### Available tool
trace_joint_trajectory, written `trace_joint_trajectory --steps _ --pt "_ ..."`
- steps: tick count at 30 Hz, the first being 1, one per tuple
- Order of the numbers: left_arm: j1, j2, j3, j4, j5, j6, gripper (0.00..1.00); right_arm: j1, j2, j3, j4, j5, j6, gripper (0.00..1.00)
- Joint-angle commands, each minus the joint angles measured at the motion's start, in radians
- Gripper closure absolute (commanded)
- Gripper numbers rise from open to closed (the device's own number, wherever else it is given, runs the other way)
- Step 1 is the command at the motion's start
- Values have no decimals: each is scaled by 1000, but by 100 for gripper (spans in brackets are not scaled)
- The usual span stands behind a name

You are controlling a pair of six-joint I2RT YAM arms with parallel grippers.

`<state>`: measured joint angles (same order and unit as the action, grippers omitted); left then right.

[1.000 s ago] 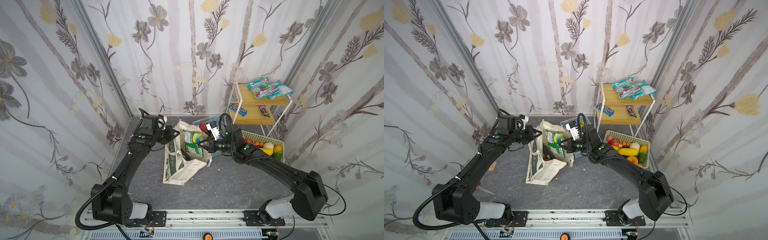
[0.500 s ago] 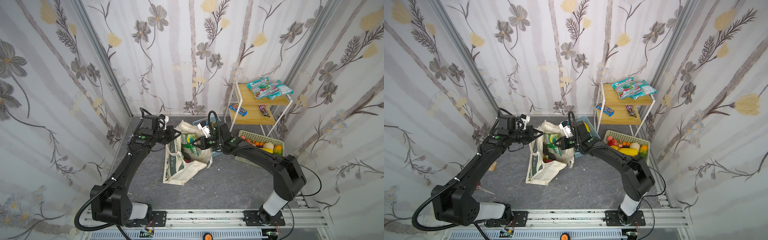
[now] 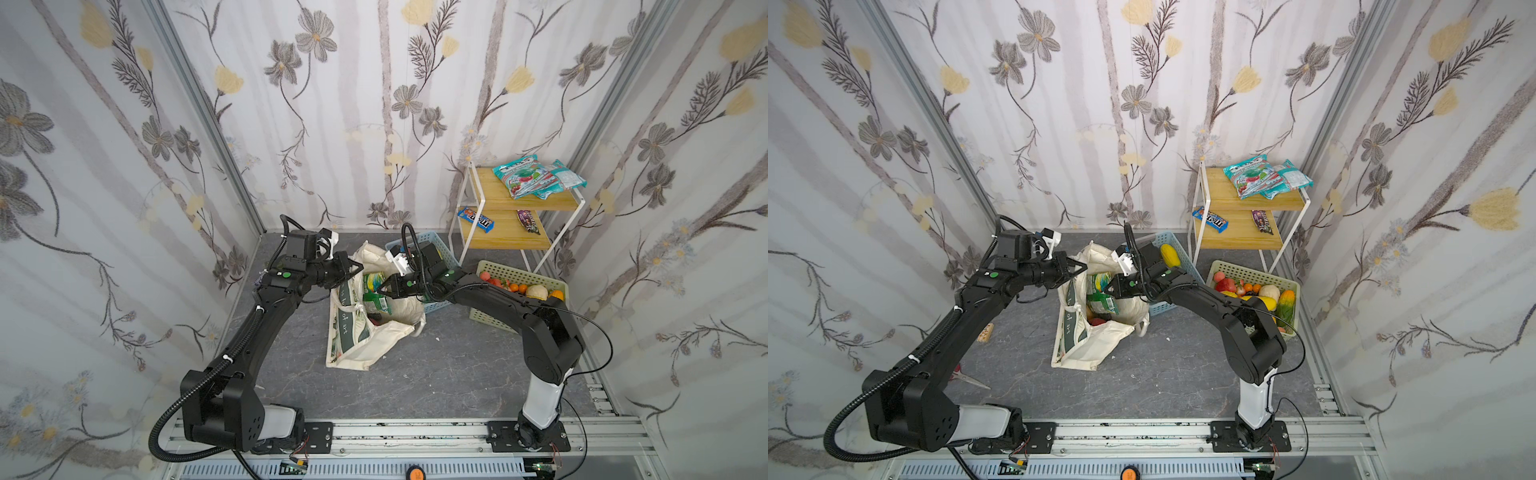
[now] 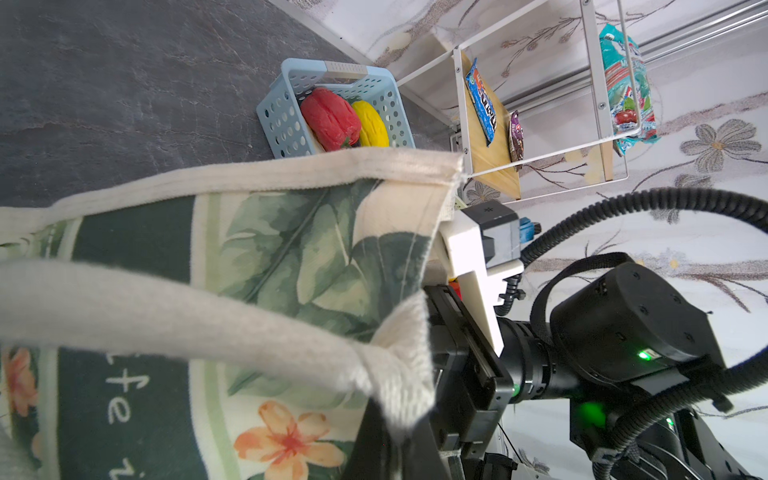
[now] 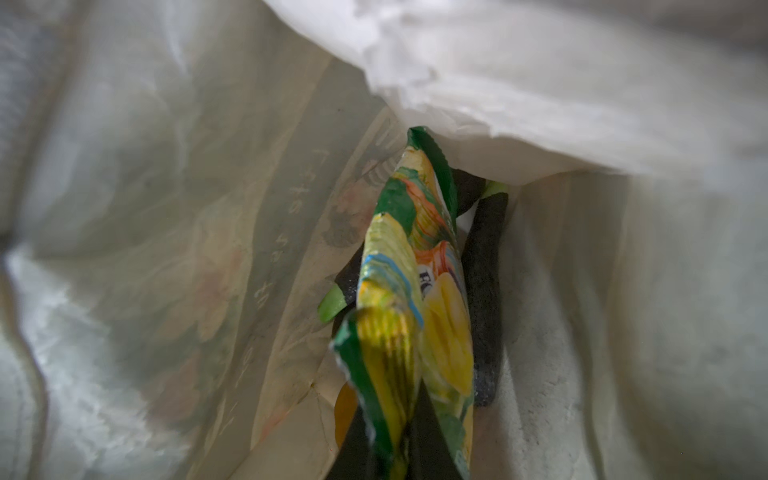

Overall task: Place the food into the grocery bag and tie it
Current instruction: 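Lower the candy bag into the tote bag and open the right gripper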

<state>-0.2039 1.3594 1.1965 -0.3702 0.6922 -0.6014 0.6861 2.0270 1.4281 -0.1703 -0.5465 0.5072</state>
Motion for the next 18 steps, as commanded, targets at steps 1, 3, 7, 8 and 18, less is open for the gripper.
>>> trace_joint_trajectory --steps 1,3,7,8,18 --pt "1 -13 -4 67 31 11 100 0 20 16 -33 45 1 87" --pt "1 -22 -13 68 21 11 100 1 29 22 -42 55 0 86" --pt "2 -32 -26 71 14 7 100 0 41 51 -84 102 -14 76" --pt "4 -34 -27 73 13 8 100 1 42 55 -94 125 -17 71" --pt "28 -49 -44 81 5 -4 100 -2 -21 72 -133 184 -61 38"
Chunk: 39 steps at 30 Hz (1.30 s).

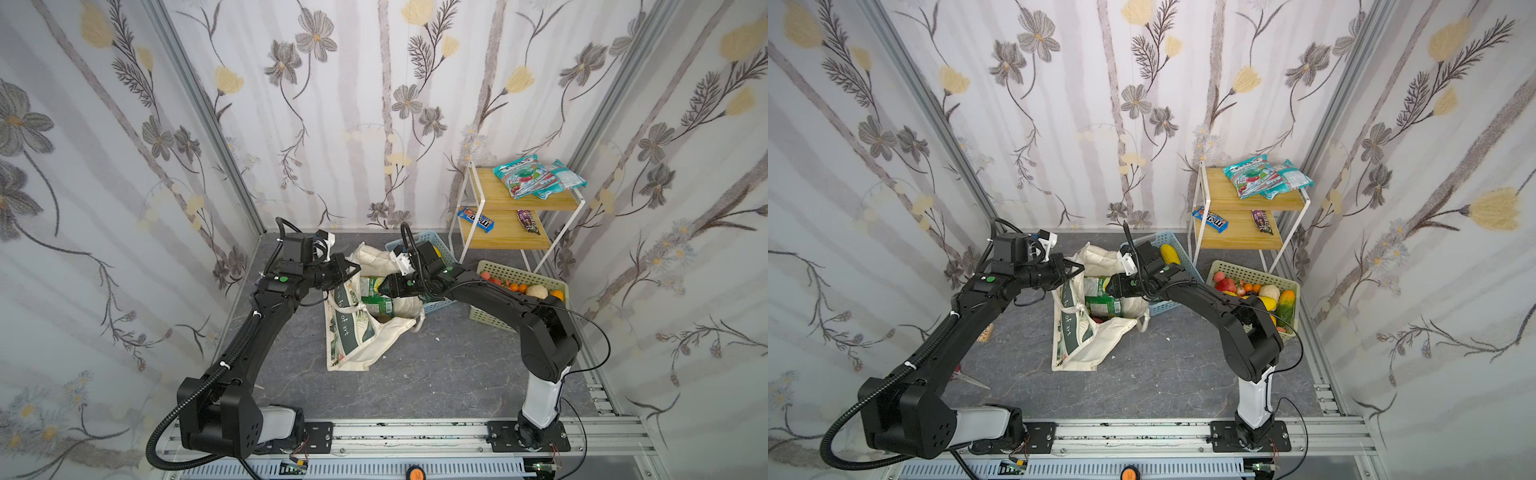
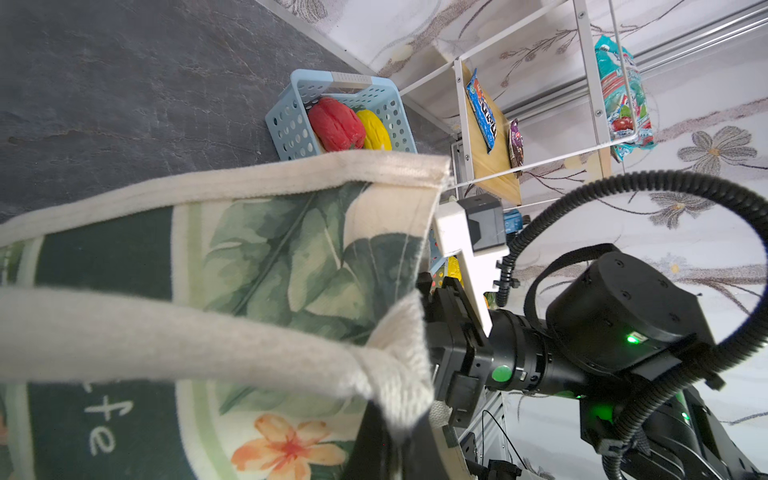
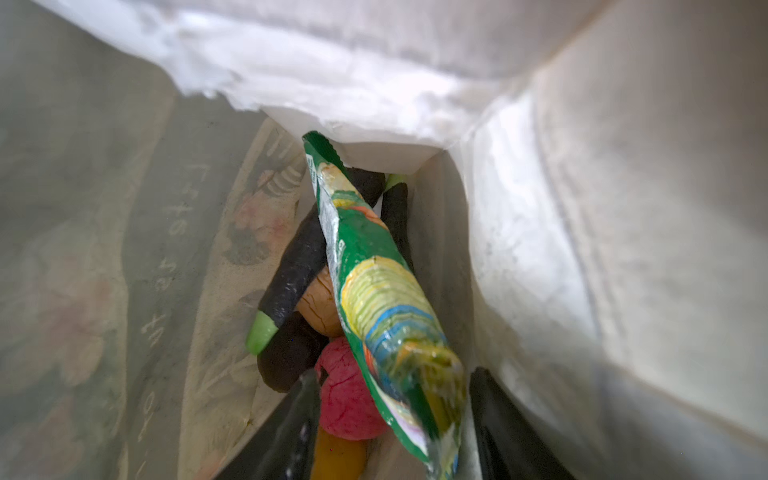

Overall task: Place the food into the grocery bag and tie it
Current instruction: 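Lower the candy bag into the tote bag and open the right gripper, then withdraw the right gripper from the tote bag toward the pale blue basket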

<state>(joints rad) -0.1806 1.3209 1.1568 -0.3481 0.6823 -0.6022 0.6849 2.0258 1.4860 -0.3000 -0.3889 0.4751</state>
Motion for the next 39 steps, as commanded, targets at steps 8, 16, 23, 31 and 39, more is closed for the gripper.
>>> trace_joint_trajectory --steps 8,16,23,31,39 --pt "48 -19 -41 123 48 -51 100 -5 -114 32 -26 15 -73 30" --pt "105 -15 -76 181 96 -90 100 -15 -208 67 -74 46 -134 29" --pt "132 -3 -93 187 116 -76 100 -81 -267 74 -74 148 -108 28" --pt "165 1 -119 186 133 -52 100 -179 -194 33 -74 229 -47 27" --pt "174 -3 -128 192 148 -44 100 -182 -35 61 -74 233 -32 29"
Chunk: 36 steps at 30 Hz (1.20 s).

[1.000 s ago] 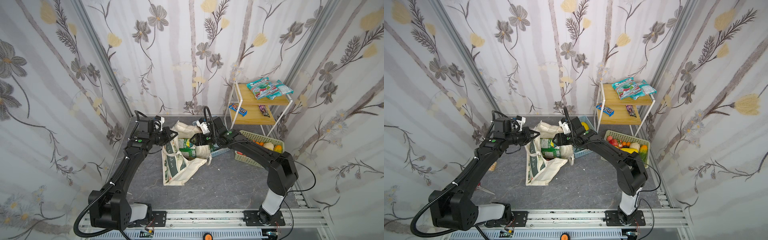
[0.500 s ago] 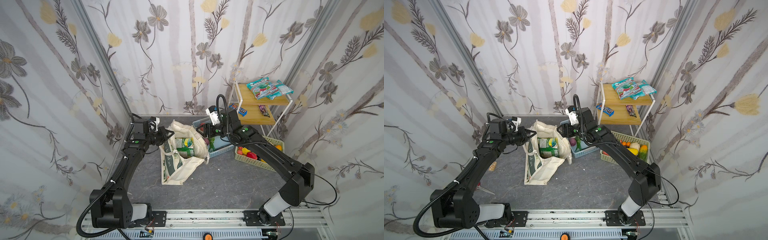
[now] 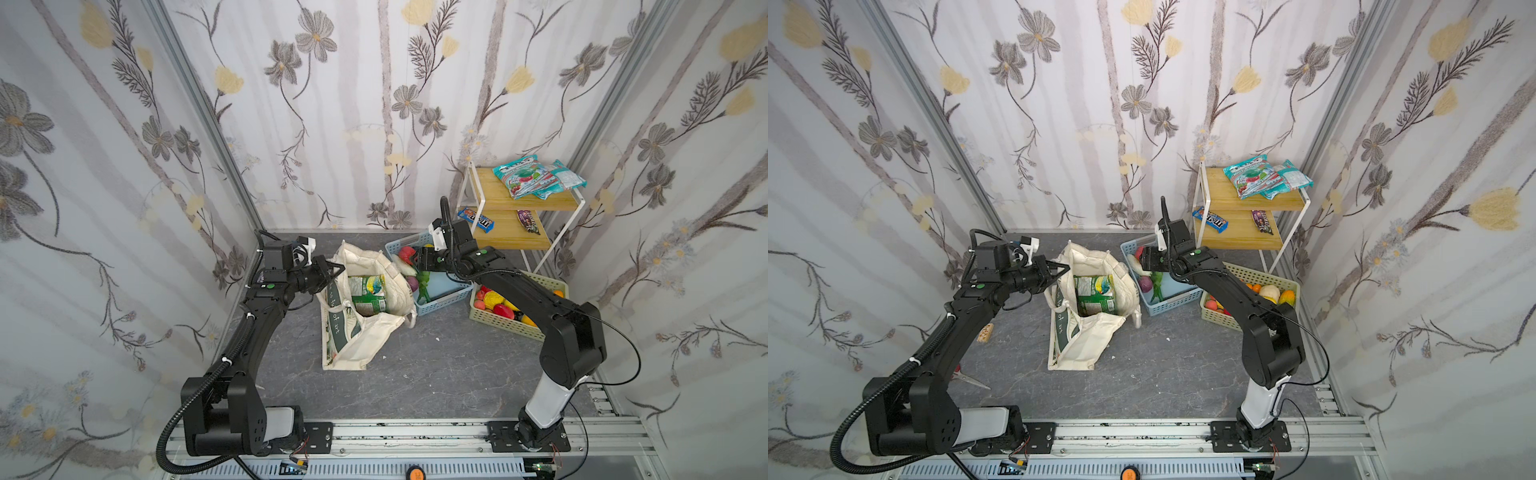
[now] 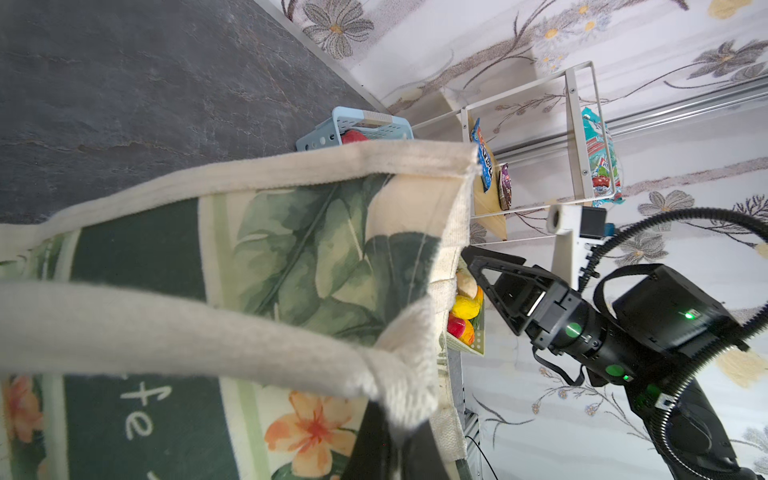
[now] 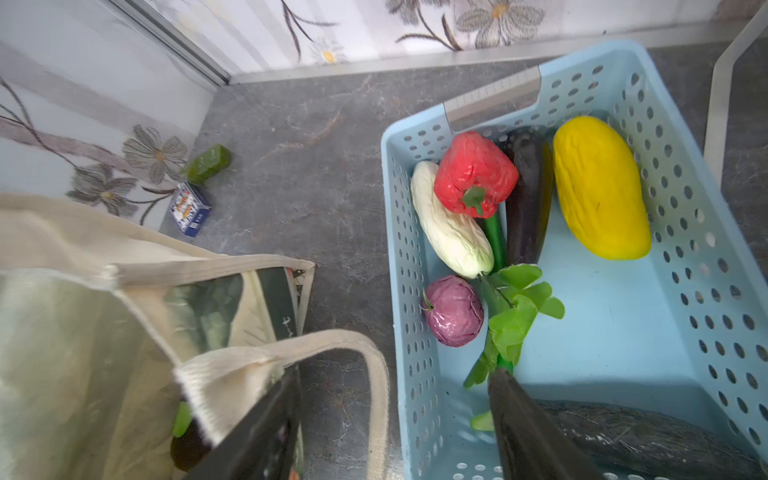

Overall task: Place the food into the grocery bag and tie it
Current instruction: 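Withdraw the right gripper from the tote bag toward the pale blue basket, then lower the right gripper toward the yellow melon in the pale blue basket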

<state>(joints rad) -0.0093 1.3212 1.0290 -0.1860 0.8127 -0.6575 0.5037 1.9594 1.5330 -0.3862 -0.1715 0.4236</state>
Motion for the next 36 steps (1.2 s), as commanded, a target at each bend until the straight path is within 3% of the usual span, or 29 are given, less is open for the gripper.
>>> trace_joint_trajectory --steps 1,15,36 --pt "5 -4 -1 30 19 12 100 -1 45 18 13 17 21 29" --pt "5 -9 -17 45 25 1 100 -53 174 121 -21 175 53 30" --pt "2 26 21 28 43 10 100 -116 435 426 -185 306 -98 28"
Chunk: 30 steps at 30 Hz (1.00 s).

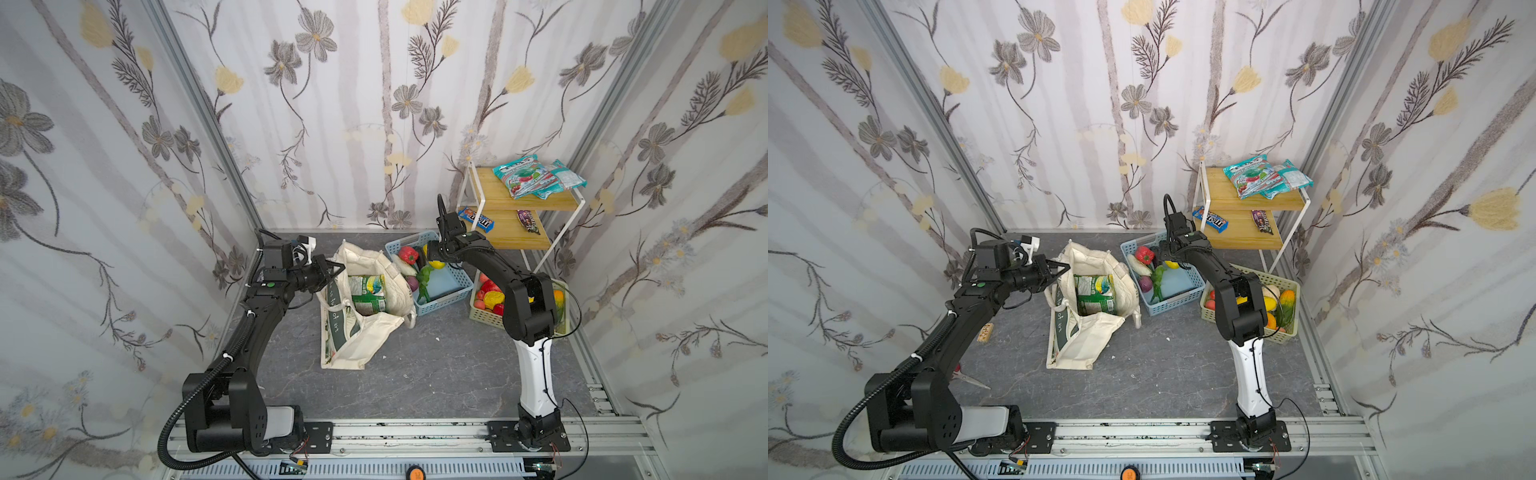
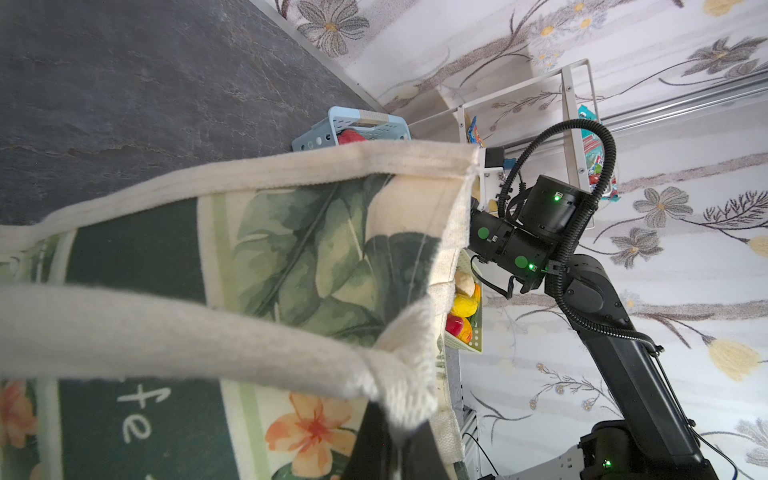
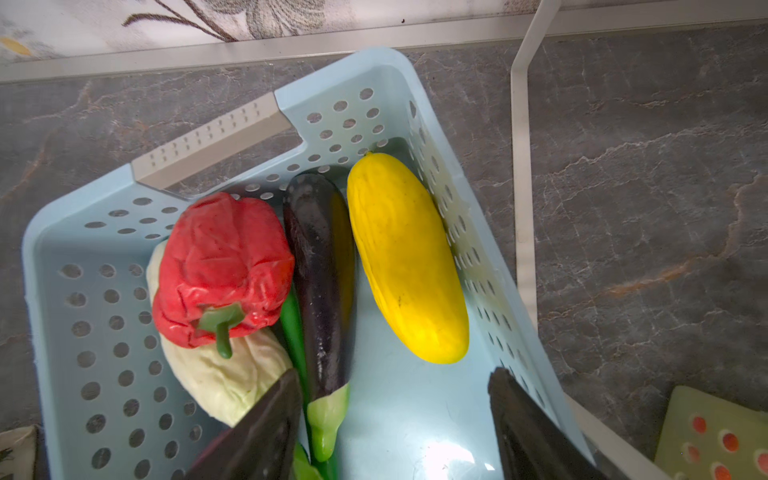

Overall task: Place the food into the grocery bag and tie it
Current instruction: 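Lower the right gripper toward the yellow melon in the pale blue basket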

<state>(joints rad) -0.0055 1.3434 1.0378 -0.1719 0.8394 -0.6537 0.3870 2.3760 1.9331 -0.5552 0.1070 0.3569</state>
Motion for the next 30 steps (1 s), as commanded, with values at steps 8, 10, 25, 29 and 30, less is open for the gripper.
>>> trace_joint_trajectory --steps 8,10,25,29,30 --pt "-4 7 7 22 16 3 100 1 86 108 -44 44 -64 28" --pt "-3 5 4 26 15 2 100 1 99 120 -48 48 -71 28" --pt "-8 -1 -5 37 6 -3 100 0 183 193 -58 35 -96 27" --pt "-13 2 -6 36 7 -3 100 -2 194 215 -61 35 -104 26" --pt "-13 2 -7 38 7 -3 100 -2 199 220 -65 30 -104 26"
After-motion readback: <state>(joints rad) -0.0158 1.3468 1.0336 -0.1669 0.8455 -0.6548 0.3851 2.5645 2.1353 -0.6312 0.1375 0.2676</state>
